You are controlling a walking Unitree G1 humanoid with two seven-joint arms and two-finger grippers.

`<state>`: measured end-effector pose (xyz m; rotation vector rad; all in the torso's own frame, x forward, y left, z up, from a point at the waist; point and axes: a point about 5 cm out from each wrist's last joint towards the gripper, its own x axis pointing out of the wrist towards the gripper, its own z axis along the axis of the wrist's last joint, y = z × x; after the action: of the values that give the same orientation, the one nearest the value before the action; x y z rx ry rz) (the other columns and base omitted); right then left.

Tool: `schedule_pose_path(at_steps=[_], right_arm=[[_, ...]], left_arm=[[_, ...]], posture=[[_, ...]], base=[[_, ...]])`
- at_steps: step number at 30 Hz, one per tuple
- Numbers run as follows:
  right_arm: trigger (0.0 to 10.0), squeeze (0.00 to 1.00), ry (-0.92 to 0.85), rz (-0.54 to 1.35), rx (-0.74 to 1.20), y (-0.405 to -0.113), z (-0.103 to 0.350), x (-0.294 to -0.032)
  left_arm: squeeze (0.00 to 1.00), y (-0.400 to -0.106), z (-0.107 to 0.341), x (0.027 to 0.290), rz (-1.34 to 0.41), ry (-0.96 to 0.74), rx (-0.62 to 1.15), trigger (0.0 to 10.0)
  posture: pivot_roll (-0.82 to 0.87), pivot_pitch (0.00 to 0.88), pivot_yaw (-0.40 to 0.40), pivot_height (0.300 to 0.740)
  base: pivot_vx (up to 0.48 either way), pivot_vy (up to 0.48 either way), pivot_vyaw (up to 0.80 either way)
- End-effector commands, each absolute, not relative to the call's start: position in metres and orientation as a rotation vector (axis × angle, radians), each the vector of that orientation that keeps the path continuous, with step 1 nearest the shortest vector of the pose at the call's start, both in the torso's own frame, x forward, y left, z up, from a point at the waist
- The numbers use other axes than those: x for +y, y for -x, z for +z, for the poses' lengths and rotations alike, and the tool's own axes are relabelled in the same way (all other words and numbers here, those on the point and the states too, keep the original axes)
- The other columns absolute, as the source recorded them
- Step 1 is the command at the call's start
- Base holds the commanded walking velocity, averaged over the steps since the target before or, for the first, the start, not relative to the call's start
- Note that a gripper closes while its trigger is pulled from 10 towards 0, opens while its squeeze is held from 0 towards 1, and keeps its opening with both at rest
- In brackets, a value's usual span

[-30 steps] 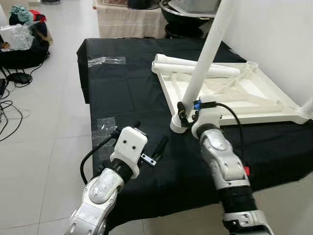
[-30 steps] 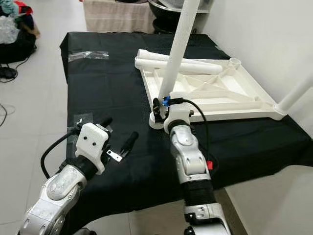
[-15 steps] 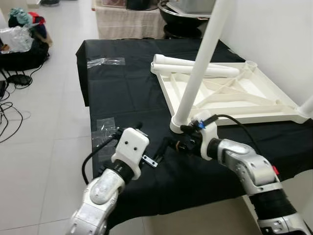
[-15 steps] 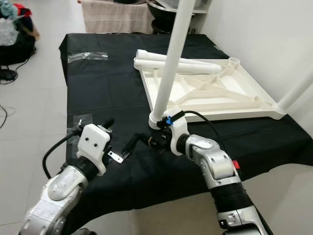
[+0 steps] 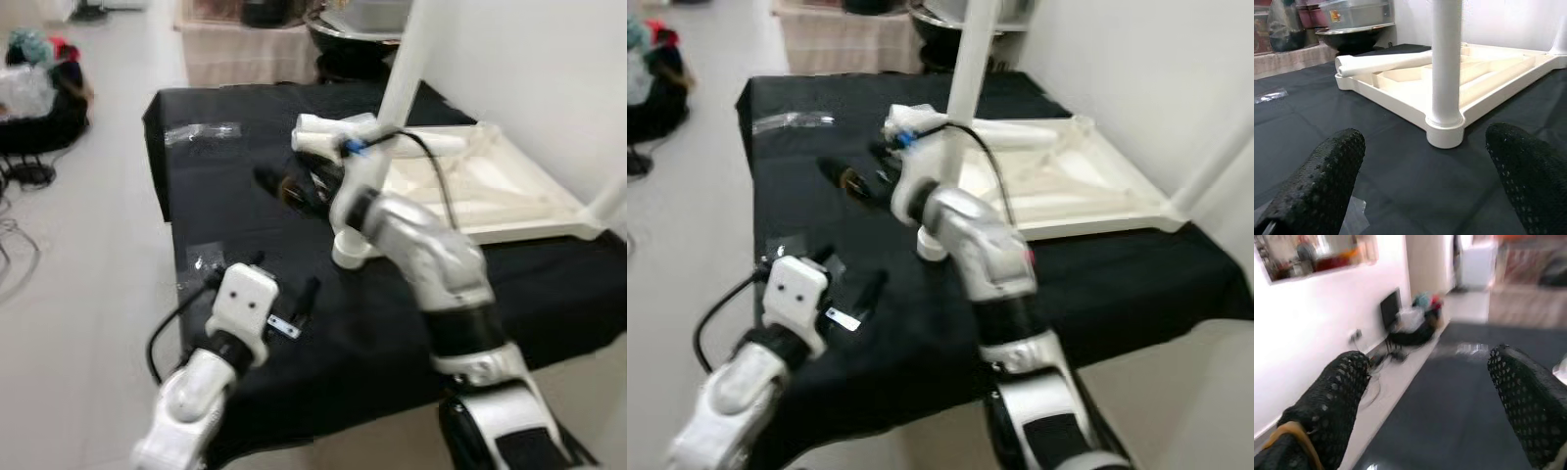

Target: Building children table

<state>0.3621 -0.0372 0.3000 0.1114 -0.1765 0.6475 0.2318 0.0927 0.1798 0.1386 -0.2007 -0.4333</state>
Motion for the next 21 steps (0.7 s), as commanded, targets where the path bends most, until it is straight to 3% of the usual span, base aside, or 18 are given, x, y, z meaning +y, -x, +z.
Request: schedule_pose_path(at_steps=[1, 14, 21], right_arm=[[10.0, 0.0, -0.053, 0.505, -0.172, -0.374, 0.299, -0.027], [10.0, 0.0, -0.048, 0.165, 0.02, -0.39, 0.258, -0.004], [10.0, 0.0, -0.079, -0.136, 0.111, -0.401, 0.231, -0.031]], left_arm=[[0.0, -0.232, 0.179, 0.093, -0.432, -0.137, -0.196, 10.0], [0.0, -0.225, 0.176, 0.086, -0.48, -0.113, -0.182, 10.0], [0.0, -0.219, 0.176, 0.076, -0.56, -0.087, -0.173, 10.0]], posture=[[0.07, 0.073, -0.126, 0.74], [0.08, 0.092, -0.135, 0.74], [0.08, 0.094, -0.132, 0.74]], base=[[0.0, 0.0, 0.0], [0.0, 0.0, 0.0], [0.0, 0.0, 0.0]])
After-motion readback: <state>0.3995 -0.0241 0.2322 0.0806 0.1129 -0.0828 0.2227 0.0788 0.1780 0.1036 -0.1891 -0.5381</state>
